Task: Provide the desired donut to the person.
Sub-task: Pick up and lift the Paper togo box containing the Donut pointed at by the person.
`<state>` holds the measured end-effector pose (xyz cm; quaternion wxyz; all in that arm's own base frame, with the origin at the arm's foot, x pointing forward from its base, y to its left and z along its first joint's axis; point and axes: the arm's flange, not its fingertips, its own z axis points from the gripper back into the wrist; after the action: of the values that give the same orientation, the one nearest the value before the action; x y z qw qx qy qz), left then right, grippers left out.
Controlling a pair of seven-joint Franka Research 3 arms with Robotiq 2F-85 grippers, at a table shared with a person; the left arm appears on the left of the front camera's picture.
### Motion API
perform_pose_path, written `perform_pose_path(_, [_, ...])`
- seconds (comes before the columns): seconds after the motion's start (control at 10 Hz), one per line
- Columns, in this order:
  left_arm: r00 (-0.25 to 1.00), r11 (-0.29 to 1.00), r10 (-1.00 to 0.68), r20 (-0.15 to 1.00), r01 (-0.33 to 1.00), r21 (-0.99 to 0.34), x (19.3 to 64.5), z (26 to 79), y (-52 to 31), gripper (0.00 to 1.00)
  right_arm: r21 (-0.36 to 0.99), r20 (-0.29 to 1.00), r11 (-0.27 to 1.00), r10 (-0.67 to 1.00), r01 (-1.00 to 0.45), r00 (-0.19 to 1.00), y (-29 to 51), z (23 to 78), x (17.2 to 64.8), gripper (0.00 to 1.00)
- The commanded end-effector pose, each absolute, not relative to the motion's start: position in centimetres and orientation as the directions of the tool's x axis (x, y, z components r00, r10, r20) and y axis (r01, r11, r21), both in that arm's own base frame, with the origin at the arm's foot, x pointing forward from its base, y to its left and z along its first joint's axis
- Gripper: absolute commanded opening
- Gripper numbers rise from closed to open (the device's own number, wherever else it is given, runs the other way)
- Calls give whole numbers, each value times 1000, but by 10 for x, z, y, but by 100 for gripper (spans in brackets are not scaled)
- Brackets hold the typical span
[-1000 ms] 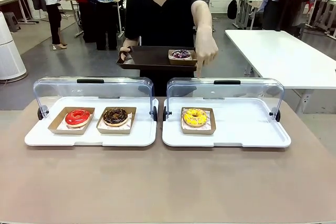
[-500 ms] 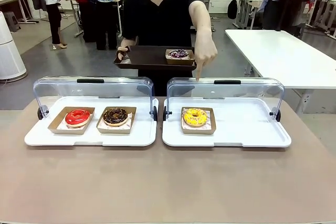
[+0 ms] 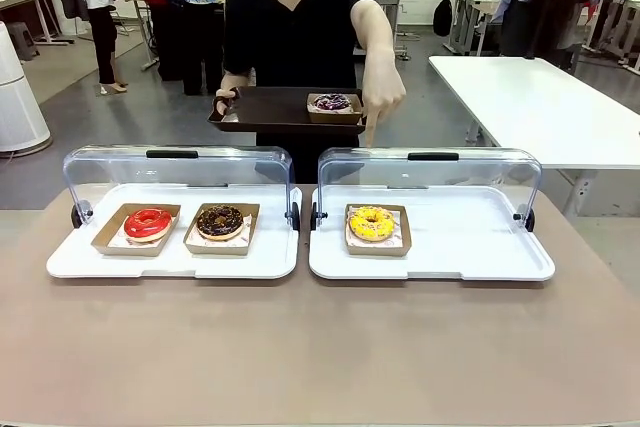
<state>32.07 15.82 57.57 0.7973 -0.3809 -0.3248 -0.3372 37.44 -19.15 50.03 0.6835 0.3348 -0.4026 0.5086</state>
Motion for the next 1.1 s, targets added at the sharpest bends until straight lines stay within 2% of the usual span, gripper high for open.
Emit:
perform_pose_path(0.0, [541,472,-293,788,799,-373,319,575,160,100,51,846,265,501,-963,182,-119,492,369,100])
perform_pose_path(0.2, [541,472,-293,788,799,-373,319,575,160,100,35,797,245,578,-969,175,-43,483,361,100])
perform_pose_path(0.5, [541,472,-293,788,799,-373,319,575,160,100,-48,708,165,702,-985,83,50,464,325,100])
perform_pose_path(0.6, [541,472,-293,788,799,-373,319,575,160,100,-94,642,148,765,-984,53,74,457,316,100])
perform_pose_path(0.8, [541,472,-293,788,799,-373,319,575,160,100,-84,502,158,860,-984,95,106,449,306,100])
perform_pose_path(1.0, [541,472,-293,788,799,-373,319,575,160,100,-51,430,222,885,-974,180,116,448,319,100])
